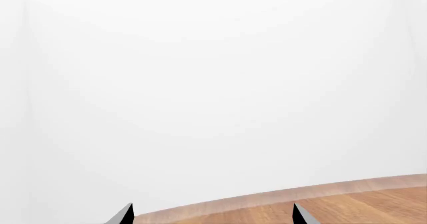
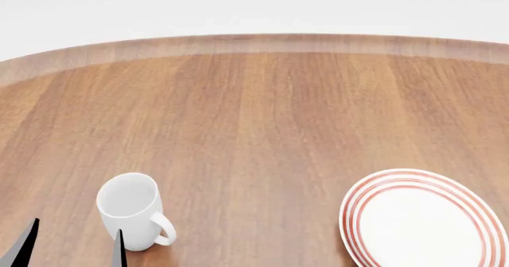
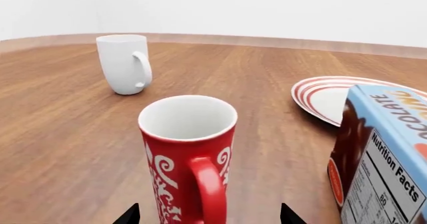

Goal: Pick up the red mug and put it on the plate

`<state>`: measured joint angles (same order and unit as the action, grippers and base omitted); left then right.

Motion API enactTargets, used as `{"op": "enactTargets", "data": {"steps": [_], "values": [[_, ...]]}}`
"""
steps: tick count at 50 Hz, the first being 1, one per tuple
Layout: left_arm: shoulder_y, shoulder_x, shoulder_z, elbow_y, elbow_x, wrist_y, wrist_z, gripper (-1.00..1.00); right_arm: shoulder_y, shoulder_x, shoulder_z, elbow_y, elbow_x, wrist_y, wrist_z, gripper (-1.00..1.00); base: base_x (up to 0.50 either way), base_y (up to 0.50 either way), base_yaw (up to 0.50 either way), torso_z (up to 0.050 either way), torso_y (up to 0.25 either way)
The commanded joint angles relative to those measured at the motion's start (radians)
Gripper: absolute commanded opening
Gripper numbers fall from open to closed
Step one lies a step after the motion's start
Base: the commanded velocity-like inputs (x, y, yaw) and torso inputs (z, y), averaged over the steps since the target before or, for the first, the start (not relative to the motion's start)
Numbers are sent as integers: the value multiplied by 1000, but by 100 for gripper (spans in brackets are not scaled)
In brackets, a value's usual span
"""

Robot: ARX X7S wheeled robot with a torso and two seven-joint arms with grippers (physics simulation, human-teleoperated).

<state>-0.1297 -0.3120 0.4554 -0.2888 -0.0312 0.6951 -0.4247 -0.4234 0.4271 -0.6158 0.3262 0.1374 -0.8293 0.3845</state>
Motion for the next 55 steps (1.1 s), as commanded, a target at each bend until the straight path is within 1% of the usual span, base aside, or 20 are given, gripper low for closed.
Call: {"op": "enactTargets", "data": {"steps": [1,22,33,34,55], "values": [[0,-1,2,0,0,0,-3,100,11,-2,-4,-1,0,17,-2,100,0,0,0,0,0],[-1,-4,6,1,-3,-3,-6,100,35,-17,-7,42,17,2,-13,100,0,0,0,0,0],[-3,-6,11,1,-7,-2,-4,100,26,-8,-3,19,13,5,-3,100,0,0,0,0,0],[-3,-6,11,1,-8,-1,-4,100,25,-8,-1,17,9,9,1,-100,0,0,0,0,0],[-4,-7,14,1,-8,-1,-10,100,21,1,-1,-8,10,25,6,-100,0,0,0,0,0]]}}
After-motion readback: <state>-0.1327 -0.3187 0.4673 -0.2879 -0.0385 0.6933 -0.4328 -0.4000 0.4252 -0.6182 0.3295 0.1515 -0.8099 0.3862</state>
